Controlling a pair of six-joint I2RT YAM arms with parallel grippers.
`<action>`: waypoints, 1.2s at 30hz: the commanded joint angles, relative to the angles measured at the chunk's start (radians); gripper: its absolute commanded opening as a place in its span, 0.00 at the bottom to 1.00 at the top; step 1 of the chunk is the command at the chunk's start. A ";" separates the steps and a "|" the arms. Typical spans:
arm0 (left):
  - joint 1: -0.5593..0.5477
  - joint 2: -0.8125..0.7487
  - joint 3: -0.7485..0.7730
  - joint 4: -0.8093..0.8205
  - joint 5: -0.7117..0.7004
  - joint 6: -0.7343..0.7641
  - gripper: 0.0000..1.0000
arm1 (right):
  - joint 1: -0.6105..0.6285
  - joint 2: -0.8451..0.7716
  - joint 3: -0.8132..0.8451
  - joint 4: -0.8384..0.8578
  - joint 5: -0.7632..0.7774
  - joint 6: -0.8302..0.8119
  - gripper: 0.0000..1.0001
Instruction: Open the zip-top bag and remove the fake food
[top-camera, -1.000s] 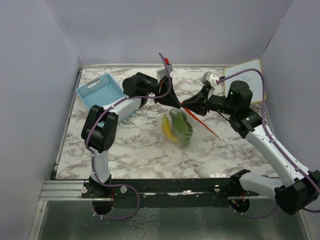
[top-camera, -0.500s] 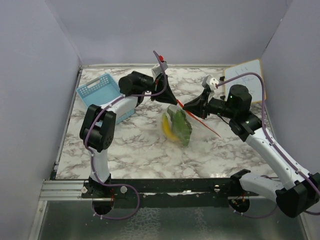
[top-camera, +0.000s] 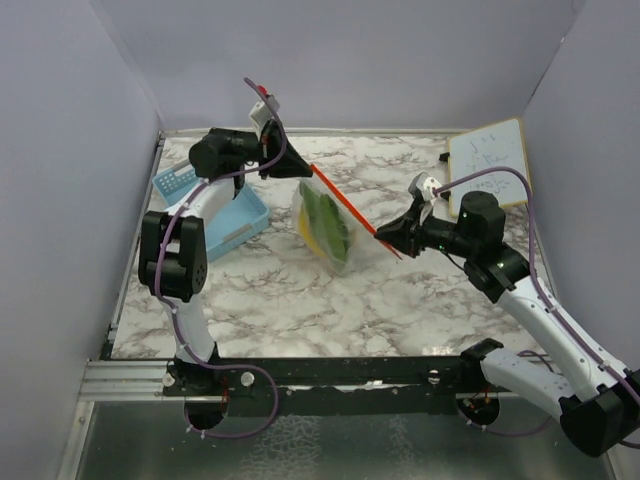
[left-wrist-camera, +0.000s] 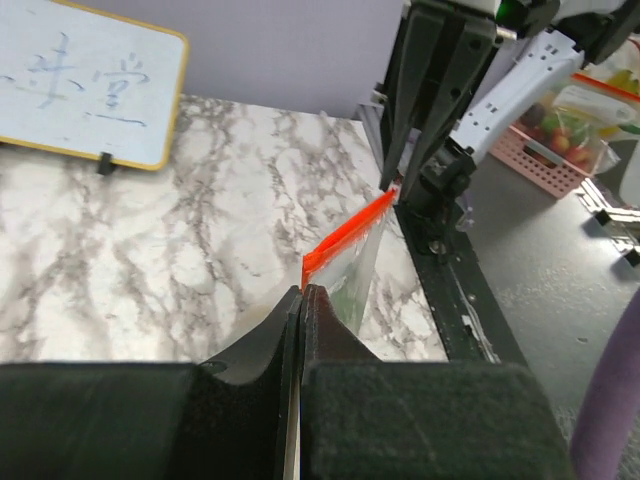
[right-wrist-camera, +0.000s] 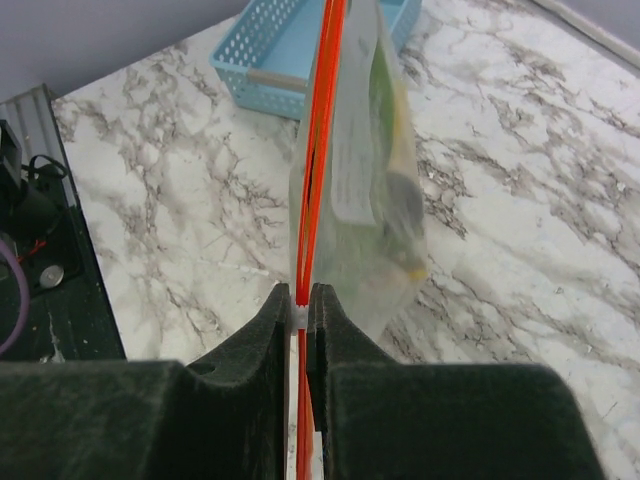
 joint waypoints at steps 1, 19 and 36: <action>0.051 0.024 0.126 0.237 -0.031 -0.040 0.00 | -0.003 -0.056 -0.056 -0.050 0.033 0.020 0.02; 0.162 0.122 0.222 0.239 -0.086 -0.084 0.00 | -0.002 -0.079 -0.078 -0.064 0.046 0.010 0.03; -0.108 -0.007 -0.054 0.239 -0.008 0.021 0.00 | -0.002 0.075 0.023 0.102 0.066 0.015 0.44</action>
